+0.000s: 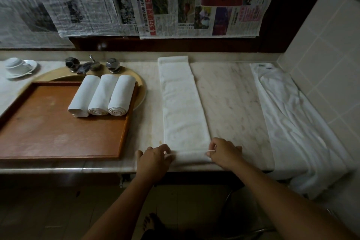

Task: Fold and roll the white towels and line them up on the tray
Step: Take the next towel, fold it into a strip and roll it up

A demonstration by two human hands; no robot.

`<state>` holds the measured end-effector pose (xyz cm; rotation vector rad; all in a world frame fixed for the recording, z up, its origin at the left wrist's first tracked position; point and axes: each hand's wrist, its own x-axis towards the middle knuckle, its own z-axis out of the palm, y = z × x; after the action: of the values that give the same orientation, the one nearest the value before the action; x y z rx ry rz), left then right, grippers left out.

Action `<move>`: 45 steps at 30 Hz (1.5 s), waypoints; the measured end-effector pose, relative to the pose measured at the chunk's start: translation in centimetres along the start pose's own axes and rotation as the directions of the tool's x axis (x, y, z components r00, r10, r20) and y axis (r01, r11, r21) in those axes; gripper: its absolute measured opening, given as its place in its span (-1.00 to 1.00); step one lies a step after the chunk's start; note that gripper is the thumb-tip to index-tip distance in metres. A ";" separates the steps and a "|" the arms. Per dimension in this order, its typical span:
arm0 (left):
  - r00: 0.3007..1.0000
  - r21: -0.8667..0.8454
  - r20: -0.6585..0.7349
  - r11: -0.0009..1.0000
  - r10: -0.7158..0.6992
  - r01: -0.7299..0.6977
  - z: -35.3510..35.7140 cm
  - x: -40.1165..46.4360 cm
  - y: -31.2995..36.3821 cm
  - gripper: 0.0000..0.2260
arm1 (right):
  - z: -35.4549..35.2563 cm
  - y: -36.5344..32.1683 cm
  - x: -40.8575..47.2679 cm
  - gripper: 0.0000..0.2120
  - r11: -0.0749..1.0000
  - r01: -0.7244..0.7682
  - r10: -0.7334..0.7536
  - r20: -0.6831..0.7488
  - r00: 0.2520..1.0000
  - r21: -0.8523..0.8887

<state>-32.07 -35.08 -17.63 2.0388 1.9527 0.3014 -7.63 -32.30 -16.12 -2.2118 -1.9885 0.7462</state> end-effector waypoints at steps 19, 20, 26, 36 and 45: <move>0.964 0.262 -0.020 0.932 0.265 -0.250 1.4 -3.0 -1.1 -0.74 | 3.0 3.3 -2.7 -0.85 0.903 0.390 -0.417 -0.147 0.897 -0.182; 0.976 0.212 -0.010 0.954 0.218 -0.211 0.9 -2.9 -0.9 -0.74 | 2.7 3.2 -2.4 -0.86 0.909 0.380 -0.403 -0.122 0.907 -0.171; 0.986 0.047 0.155 0.996 0.068 -0.076 -0.6 -0.2 -1.0 -0.66 | 0.6 2.0 0.2 -0.75 0.955 0.262 -0.254 0.075 0.964 -0.138; 0.995 -0.072 0.001 0.992 -0.100 0.100 -0.7 1.2 -0.8 -0.75 | 0.1 -0.3 1.4 -0.80 0.995 0.062 -0.065 -0.031 0.997 -0.075; 0.911 0.298 -0.169 0.900 0.376 -0.317 2.4 -2.1 -1.3 -0.77 | 3.9 3.2 -1.8 -0.73 0.783 0.429 -0.567 -0.235 0.790 -0.450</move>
<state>-32.54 -37.26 -20.17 2.6419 1.8171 0.3798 -6.38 -35.56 -20.16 -1.6297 -2.4920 -0.1170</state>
